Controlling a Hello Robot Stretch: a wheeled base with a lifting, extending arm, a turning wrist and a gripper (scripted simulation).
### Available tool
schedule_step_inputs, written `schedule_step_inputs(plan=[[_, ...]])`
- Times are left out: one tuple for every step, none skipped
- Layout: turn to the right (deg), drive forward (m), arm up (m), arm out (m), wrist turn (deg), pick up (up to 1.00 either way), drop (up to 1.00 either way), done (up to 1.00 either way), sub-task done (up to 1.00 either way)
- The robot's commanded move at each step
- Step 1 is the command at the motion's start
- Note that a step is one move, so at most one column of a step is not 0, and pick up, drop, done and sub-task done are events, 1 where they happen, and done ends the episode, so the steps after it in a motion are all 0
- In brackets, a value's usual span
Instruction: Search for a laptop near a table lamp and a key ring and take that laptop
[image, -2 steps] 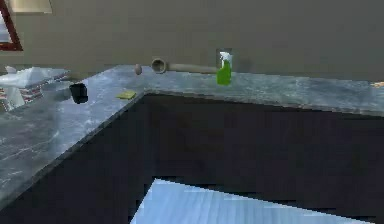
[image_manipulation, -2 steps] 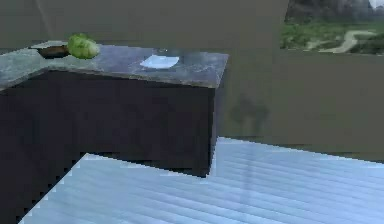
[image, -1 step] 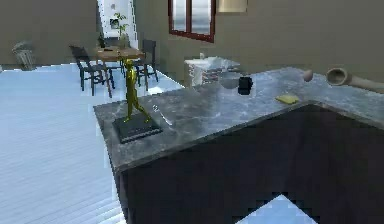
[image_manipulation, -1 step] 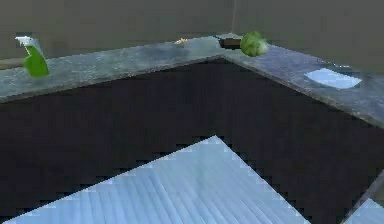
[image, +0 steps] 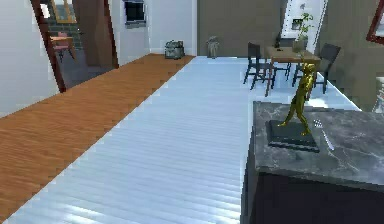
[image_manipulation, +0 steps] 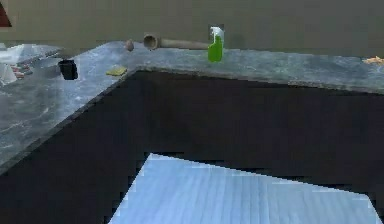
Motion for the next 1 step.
schedule_step_inputs(plan=[[-27.0,0.0,0.0,0.0,0.0,0.0,0.0,0.0,0.0]])
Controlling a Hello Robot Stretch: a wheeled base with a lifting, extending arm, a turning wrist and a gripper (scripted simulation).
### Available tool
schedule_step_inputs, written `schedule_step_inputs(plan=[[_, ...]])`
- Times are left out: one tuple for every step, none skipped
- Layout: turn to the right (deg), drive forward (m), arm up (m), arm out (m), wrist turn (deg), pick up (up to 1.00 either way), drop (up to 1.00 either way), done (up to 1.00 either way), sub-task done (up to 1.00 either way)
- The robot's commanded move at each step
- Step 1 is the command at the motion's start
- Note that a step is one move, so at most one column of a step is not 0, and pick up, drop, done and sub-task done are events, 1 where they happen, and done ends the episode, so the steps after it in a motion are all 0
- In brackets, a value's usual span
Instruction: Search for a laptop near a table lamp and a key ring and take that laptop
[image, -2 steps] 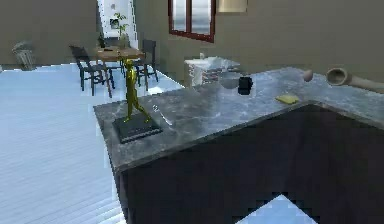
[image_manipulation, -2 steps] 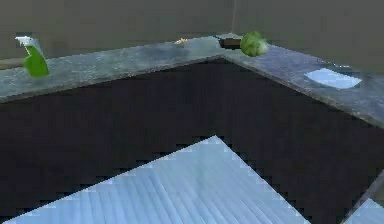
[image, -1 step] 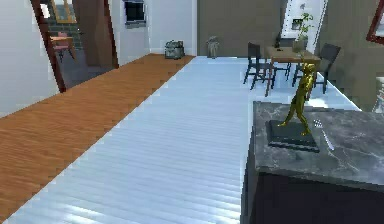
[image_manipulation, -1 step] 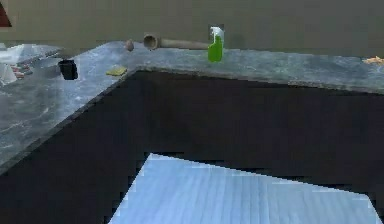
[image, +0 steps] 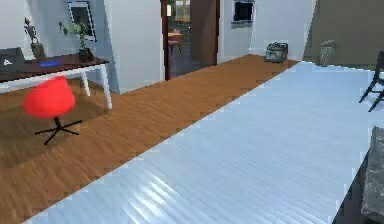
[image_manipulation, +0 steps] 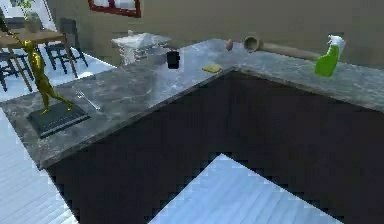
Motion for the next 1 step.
schedule_step_inputs(plan=[[0.0,1.0,0.0,0.0,0.0,0.0,0.0,0.0,0.0]])
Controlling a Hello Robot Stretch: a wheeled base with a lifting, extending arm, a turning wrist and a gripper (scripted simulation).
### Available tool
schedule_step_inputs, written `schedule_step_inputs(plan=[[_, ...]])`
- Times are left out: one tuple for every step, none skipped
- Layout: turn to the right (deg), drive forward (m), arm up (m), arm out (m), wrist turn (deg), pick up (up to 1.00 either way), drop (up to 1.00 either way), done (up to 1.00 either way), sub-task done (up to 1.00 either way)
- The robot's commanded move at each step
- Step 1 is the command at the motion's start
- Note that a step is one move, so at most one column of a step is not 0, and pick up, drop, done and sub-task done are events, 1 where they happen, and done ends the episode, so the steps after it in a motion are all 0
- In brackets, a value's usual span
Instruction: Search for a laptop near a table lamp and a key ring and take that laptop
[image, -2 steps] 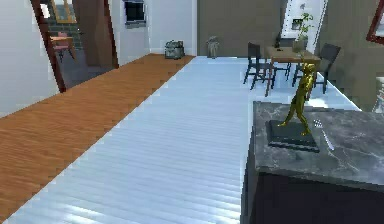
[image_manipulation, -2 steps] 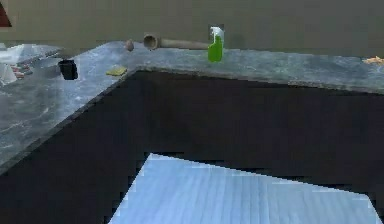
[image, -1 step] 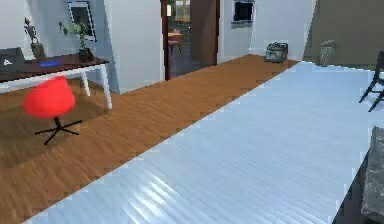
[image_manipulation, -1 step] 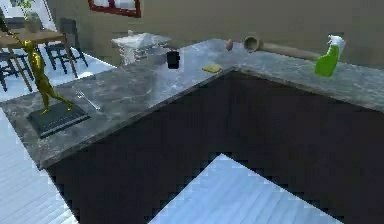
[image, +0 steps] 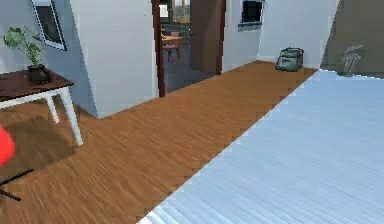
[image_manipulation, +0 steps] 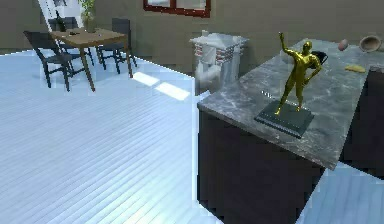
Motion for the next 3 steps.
schedule_step_inputs(plan=[[0.0,1.0,0.0,0.0,0.0,0.0,0.0,0.0,0.0],[-3.0,0.0,0.0,0.0,0.0,0.0,0.0,0.0,0.0],[0.0,1.0,0.0,0.0,0.0,0.0,0.0,0.0,0.0]])
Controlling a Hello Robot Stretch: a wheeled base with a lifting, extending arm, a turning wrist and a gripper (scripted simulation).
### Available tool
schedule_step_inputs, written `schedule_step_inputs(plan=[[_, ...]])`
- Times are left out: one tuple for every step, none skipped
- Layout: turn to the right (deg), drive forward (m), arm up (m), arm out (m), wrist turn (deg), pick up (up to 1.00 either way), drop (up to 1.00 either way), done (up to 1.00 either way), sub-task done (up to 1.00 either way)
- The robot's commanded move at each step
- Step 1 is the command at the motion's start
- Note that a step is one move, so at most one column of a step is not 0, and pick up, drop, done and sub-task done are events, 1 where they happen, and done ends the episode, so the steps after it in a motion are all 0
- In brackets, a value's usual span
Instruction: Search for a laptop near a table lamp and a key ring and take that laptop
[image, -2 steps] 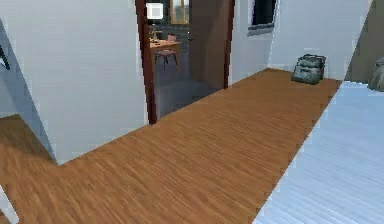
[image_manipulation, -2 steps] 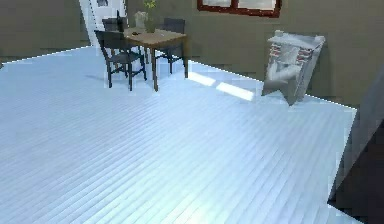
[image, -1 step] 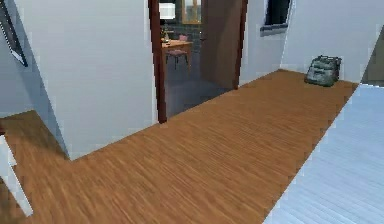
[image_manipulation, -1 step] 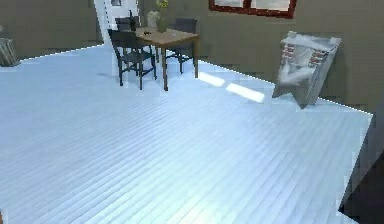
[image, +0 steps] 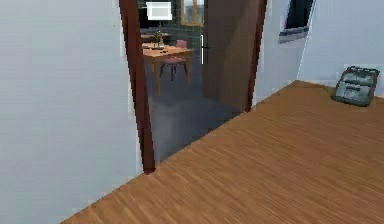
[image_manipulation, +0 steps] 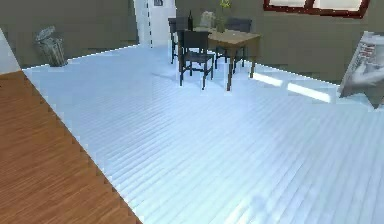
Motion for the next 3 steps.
schedule_step_inputs(plan=[[0.0,1.0,0.0,0.0,0.0,0.0,0.0,0.0,0.0],[0.0,0.6,0.0,0.0,0.0,0.0,0.0,0.0,0.0],[-6.0,0.0,0.0,0.0,0.0,0.0,0.0,0.0,0.0]])
